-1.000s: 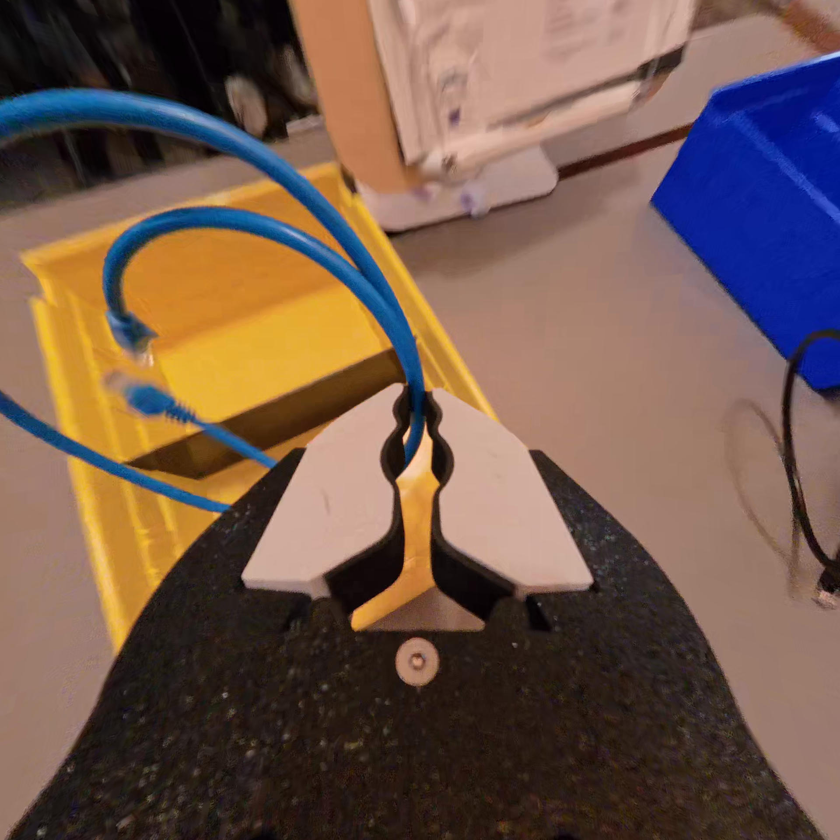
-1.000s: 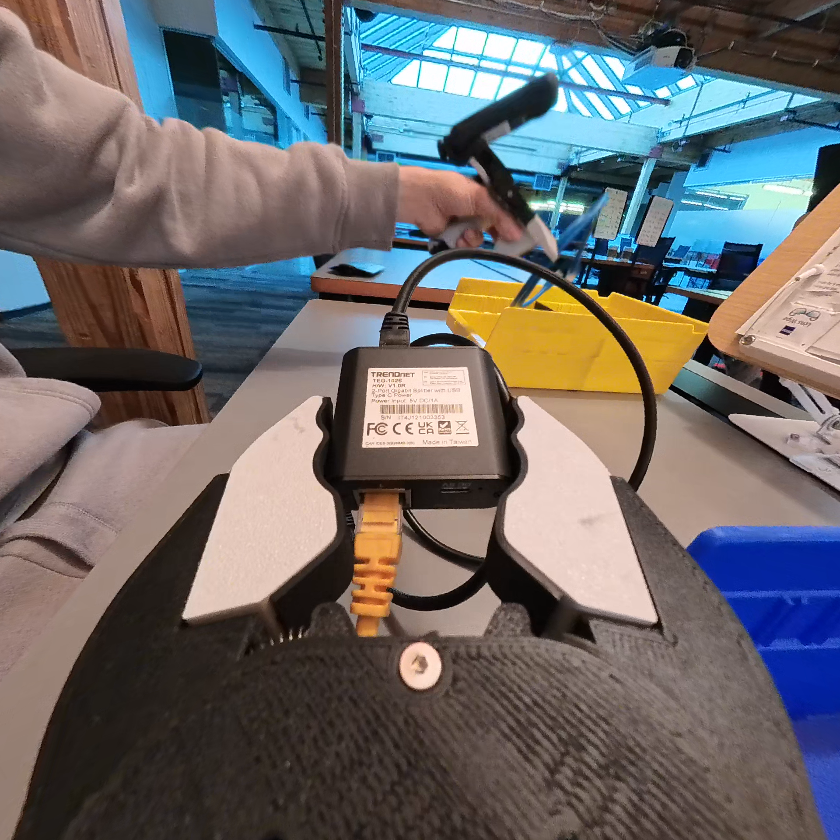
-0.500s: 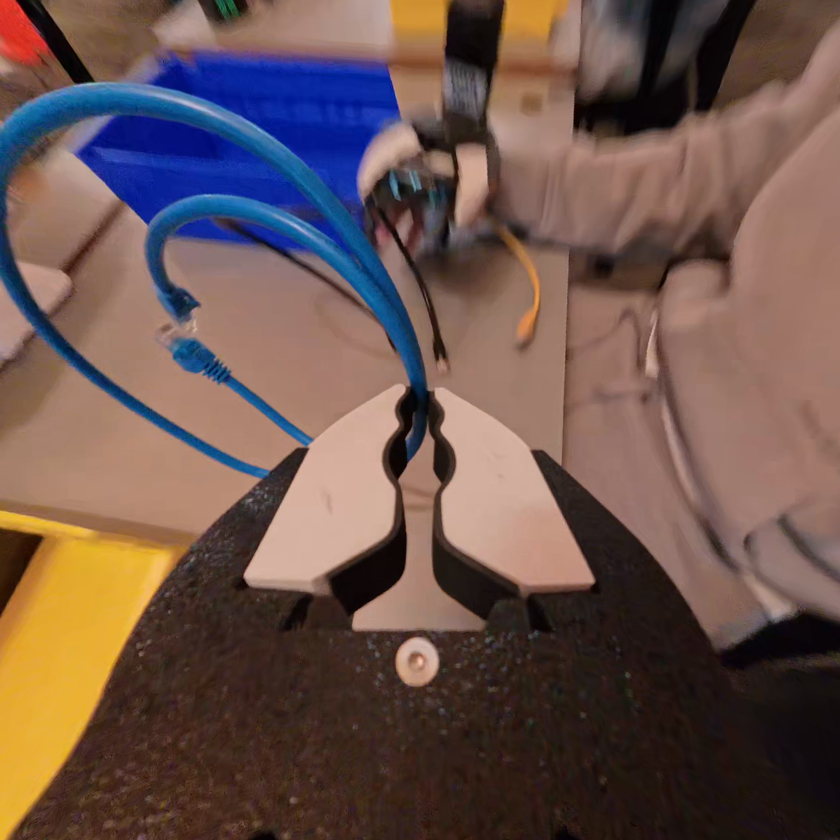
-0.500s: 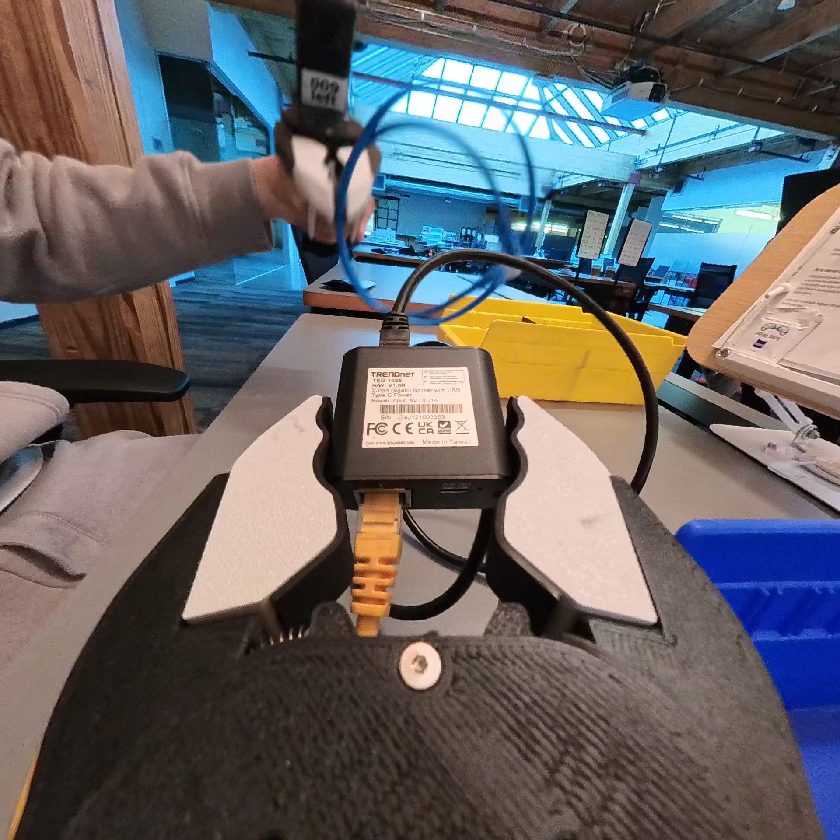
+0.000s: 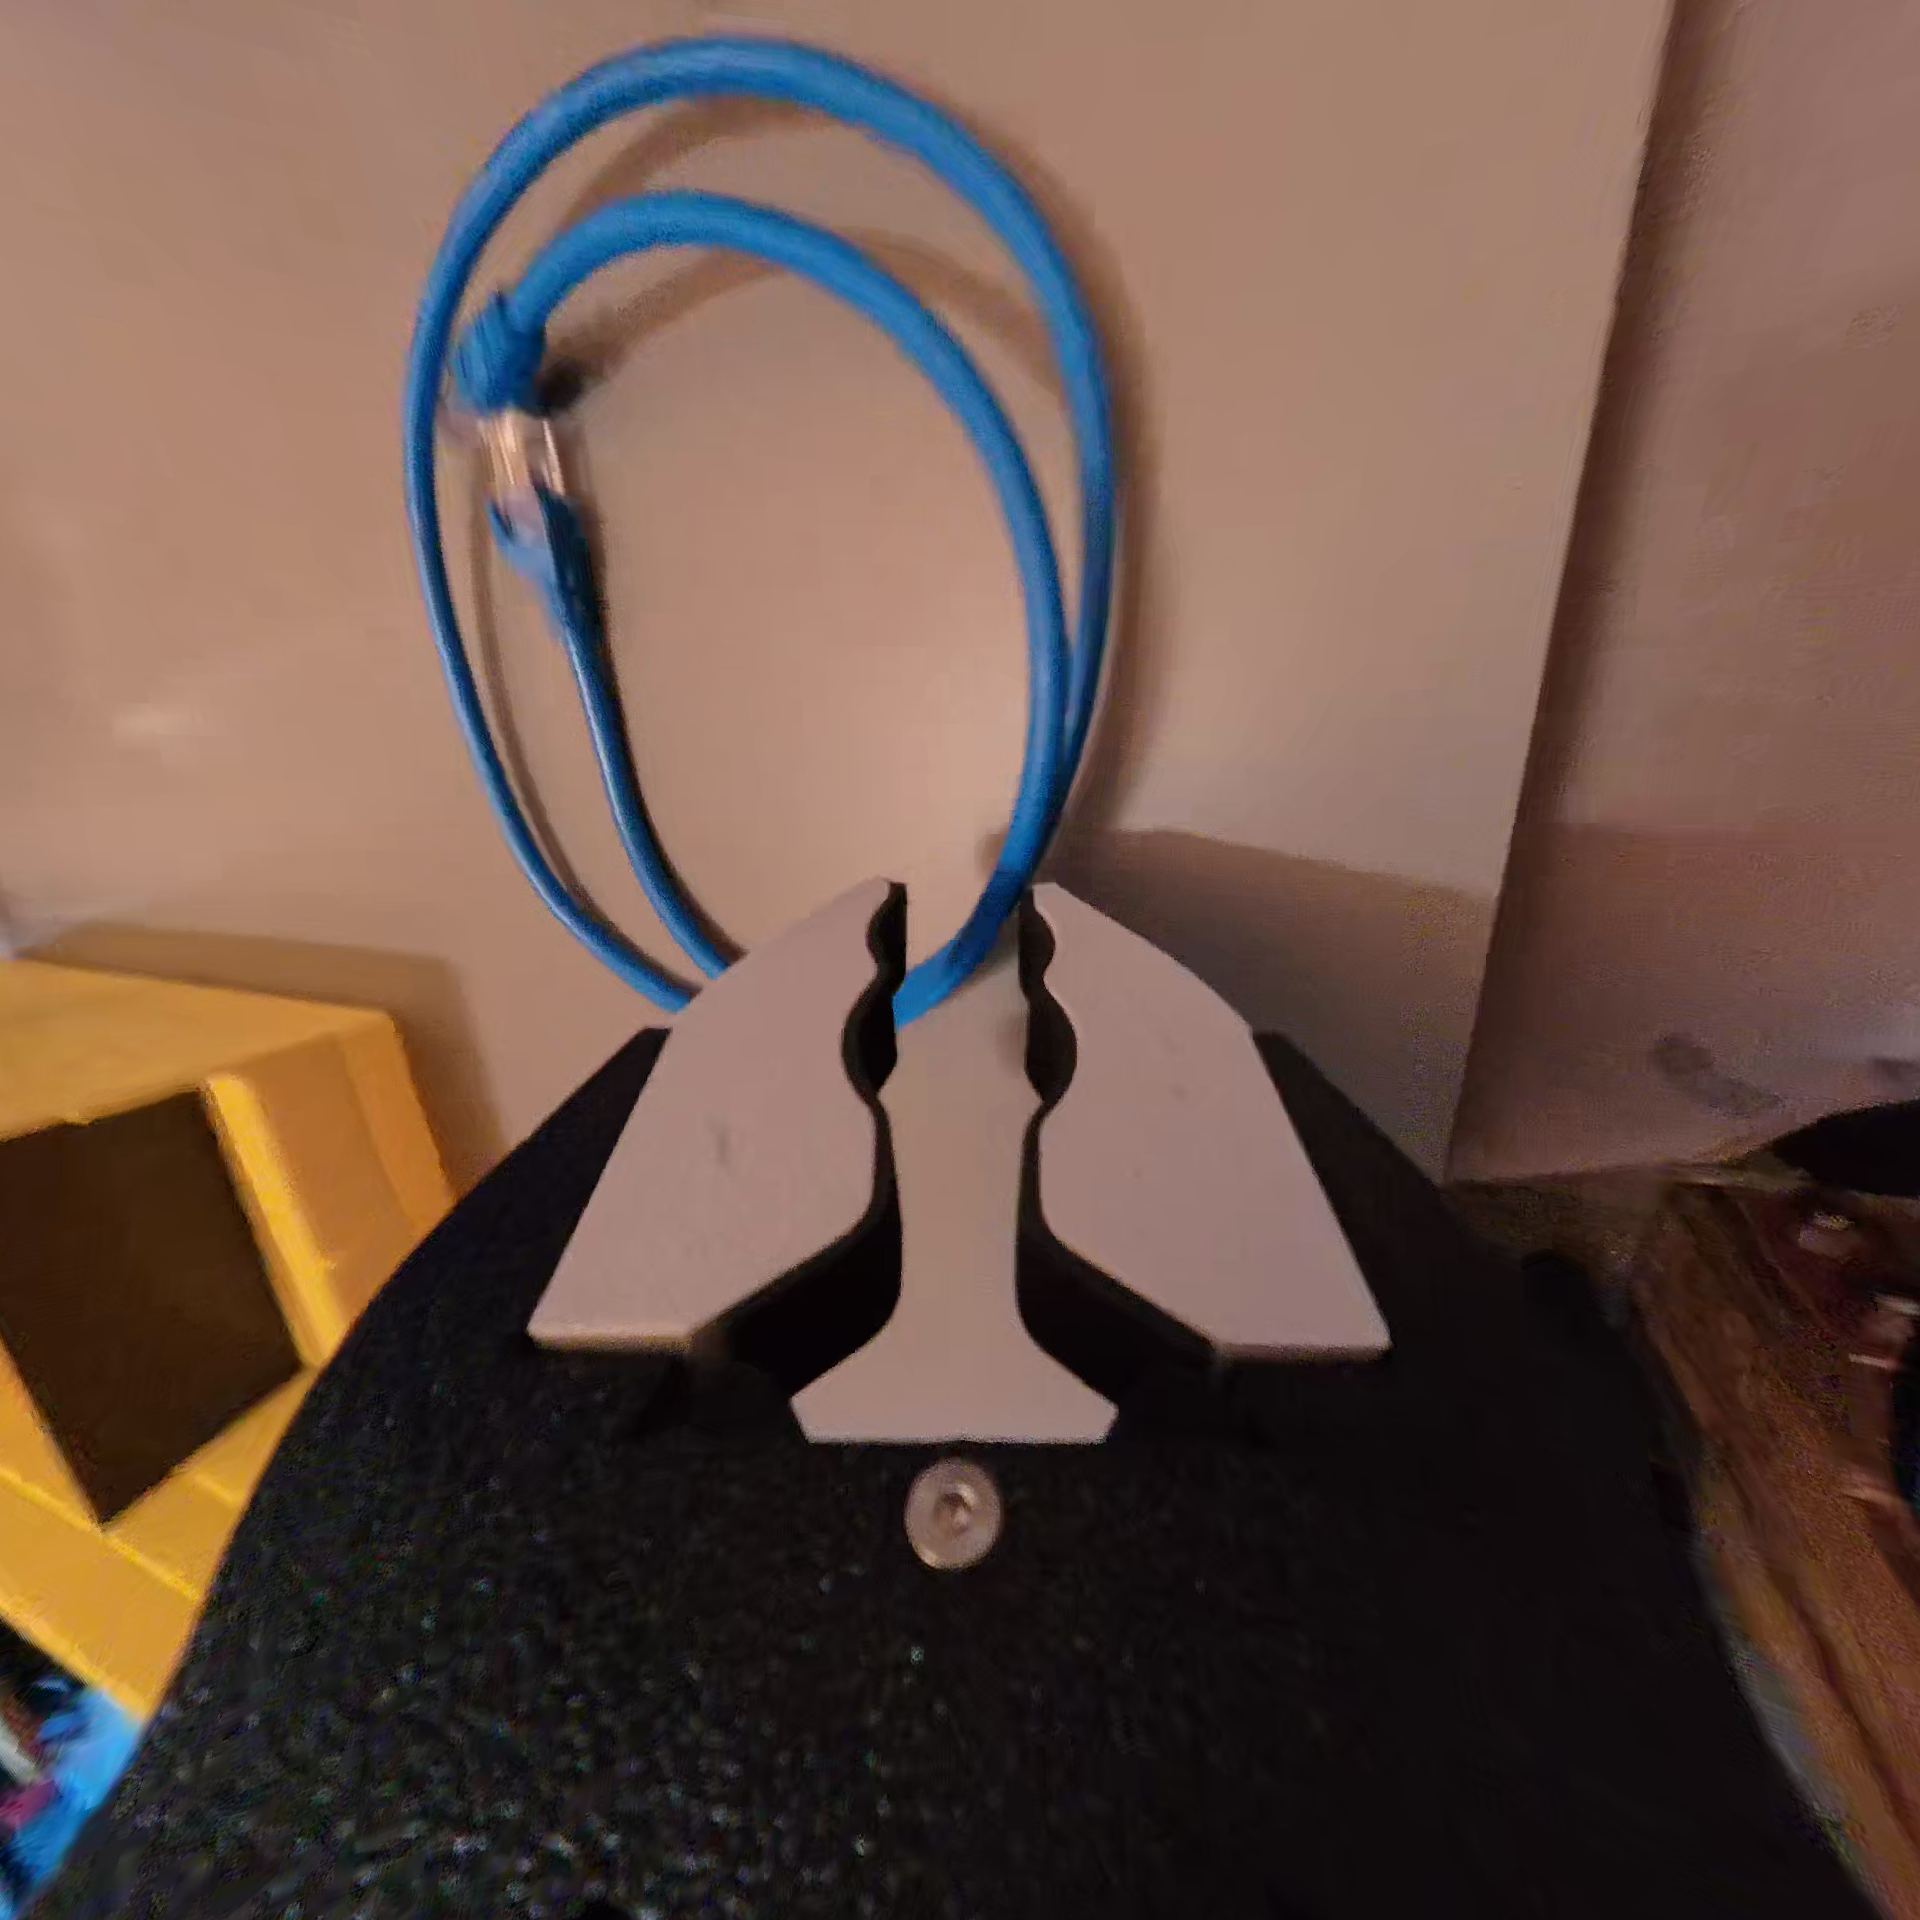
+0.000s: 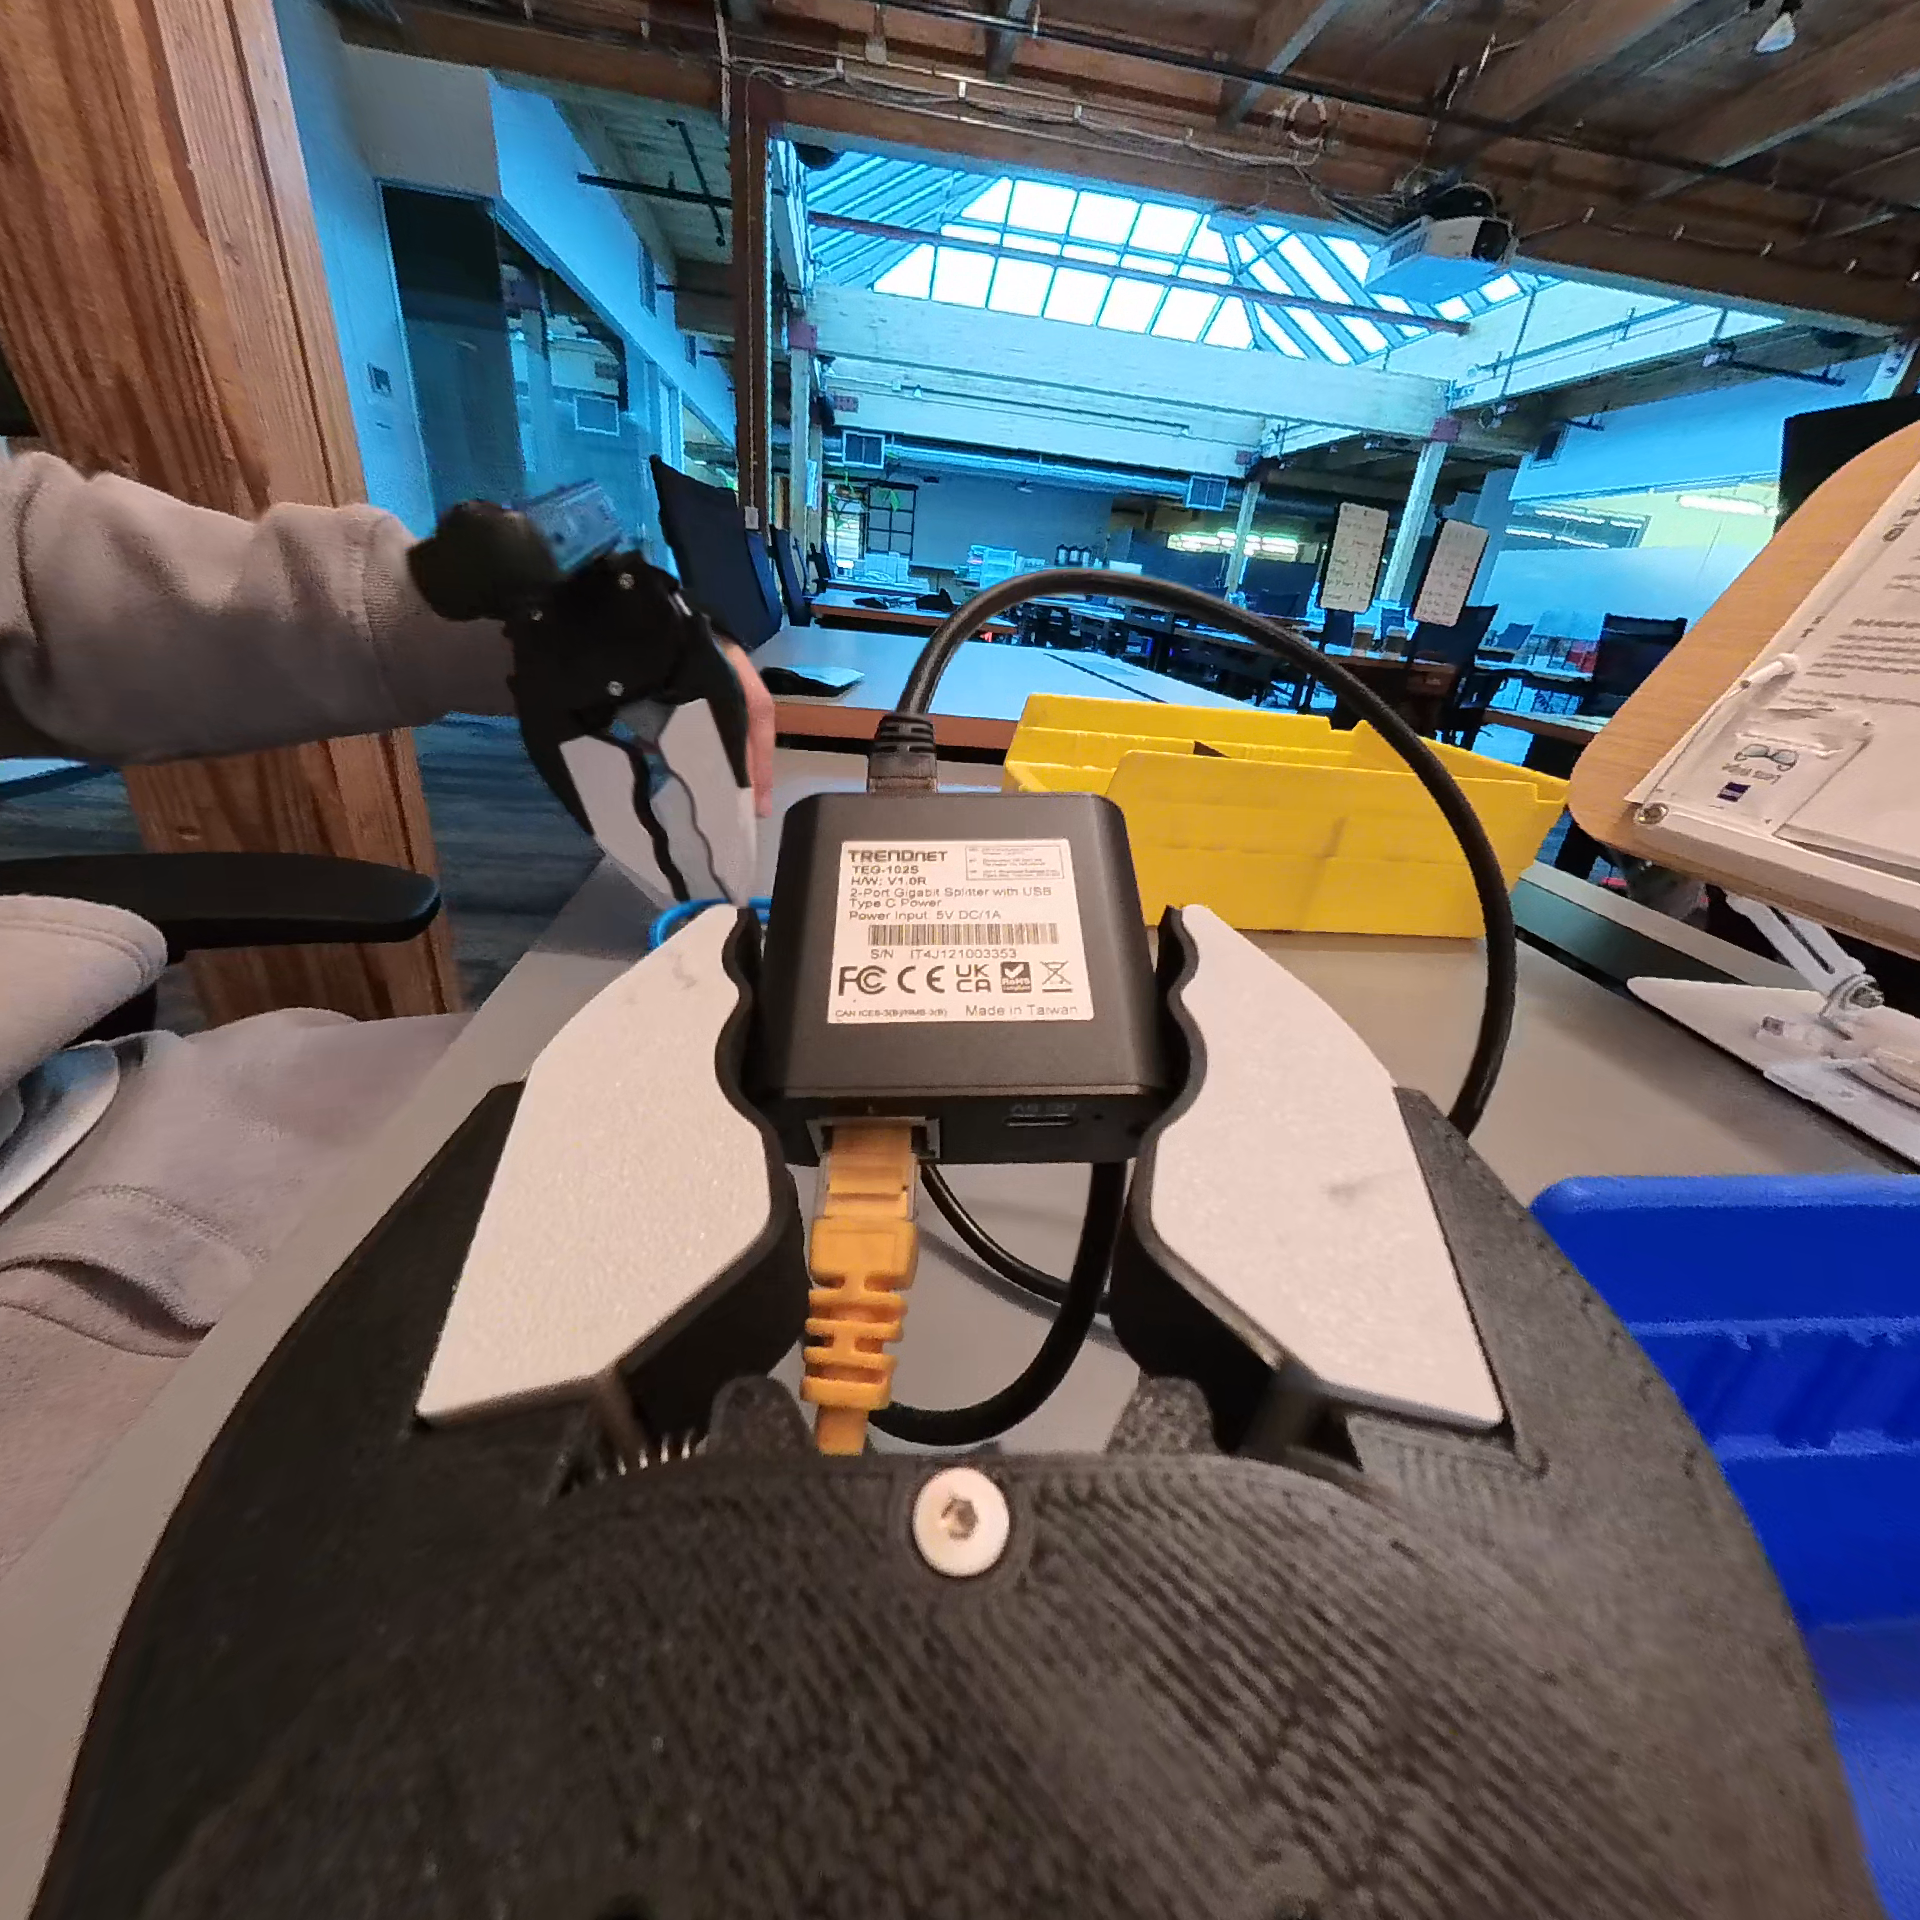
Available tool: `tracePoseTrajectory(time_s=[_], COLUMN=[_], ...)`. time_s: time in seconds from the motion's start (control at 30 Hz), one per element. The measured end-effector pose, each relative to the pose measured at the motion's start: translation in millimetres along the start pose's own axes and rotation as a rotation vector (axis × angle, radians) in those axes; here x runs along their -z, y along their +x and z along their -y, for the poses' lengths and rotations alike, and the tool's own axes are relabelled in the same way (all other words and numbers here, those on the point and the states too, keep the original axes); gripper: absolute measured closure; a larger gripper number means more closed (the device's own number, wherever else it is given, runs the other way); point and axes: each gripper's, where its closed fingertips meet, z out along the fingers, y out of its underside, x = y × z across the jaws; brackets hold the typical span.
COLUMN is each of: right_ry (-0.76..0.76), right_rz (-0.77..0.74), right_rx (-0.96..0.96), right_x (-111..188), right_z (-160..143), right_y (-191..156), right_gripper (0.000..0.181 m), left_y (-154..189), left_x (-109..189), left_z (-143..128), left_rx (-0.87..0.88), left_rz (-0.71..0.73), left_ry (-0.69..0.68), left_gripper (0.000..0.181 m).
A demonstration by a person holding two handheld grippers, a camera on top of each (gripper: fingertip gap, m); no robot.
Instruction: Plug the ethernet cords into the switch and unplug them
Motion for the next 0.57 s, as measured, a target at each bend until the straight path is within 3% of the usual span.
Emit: tracePoseTrajectory(time_s=[0.03, 0.13, 0.23, 0.27, 0.37, 0.47, 0.57], right_ry=[-0.002, -0.008, -0.008, -0.007, -0.005, -0.002, -0.002], right_rz=[0.001, 0.001, -0.001, -0.001, -0.001, -0.003, 0.000], right_rx=[0.004, 0.010, 0.009, 0.009, 0.007, 0.010, 0.010], right_x=[0, -1, -1, -1, 0, 0, 0], right_z=[0, -1, -1, -1, -1, 0, 0], right_y=[-1, -1, -1, -1, -1, -1, -1], right_gripper=[0.109, 0.109, 0.109, 0.109, 0.109, 0.109, 0.108], left_y=[1, -3, -27, -36, -50, -52, -59], left_x=[0, 11, 25, 23, 2, -22, -49], left_z=[-6, 1, 36, 45, 62, 86, 87], left_rx=[0.054, 0.264, 0.472, 0.572, 0.788, 0.890, 0.951], left_rz=[-0.026, -0.113, -0.092, -0.080, -0.030, -0.022, 0.029], left_ry=[-0.005, 0.123, 0.358, 0.375, 0.292, 0.230, 0.104], left_gripper=[0.160, 0.150, 0.151, 0.151, 0.147, 0.148, 0.147])
